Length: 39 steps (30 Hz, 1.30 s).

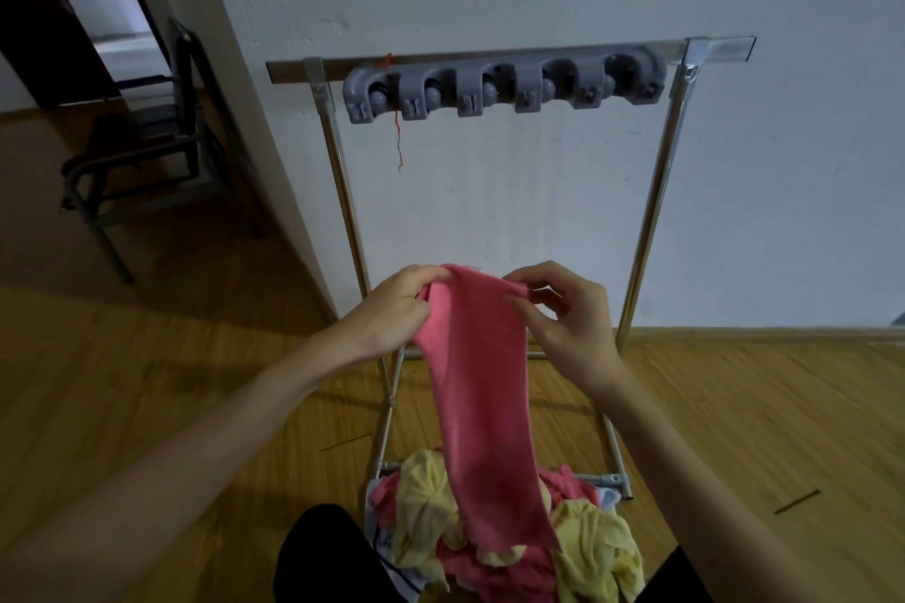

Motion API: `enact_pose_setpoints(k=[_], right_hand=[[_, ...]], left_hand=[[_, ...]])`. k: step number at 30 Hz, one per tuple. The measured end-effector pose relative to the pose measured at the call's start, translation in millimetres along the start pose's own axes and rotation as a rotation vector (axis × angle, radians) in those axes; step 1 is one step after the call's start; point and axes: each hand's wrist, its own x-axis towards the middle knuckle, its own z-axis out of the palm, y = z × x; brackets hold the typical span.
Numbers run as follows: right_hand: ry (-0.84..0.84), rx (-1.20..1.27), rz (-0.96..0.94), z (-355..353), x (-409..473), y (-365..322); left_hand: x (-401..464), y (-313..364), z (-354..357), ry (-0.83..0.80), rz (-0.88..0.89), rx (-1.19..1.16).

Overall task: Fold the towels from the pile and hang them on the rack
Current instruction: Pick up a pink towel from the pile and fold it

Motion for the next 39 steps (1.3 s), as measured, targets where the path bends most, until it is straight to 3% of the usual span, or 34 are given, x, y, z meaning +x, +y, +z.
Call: enact_pose_setpoints(k=[9,29,35,39], right_hand=[[0.083,0.343,0.108,19.5,-17.9,1.8],[0.035,0.067,-0.094,49.1,-37.8,-0.3],[0.031,0.055,-0.106,46.0,-39.1,-0.3],[0.033,0.071,-0.103,41.9,-37.6,-1.6]], left_hand=[[-2.0,9.2,10.7,0.010,-0.058,-0.206],[-13.5,7.1,17.6,-0.010,-0.142,-0.234],[-21.2,15.7,14.5,-0.007,-0.095,-0.378],[-18.1,10.8,14.6,0.005,-0.054,-0.352]])
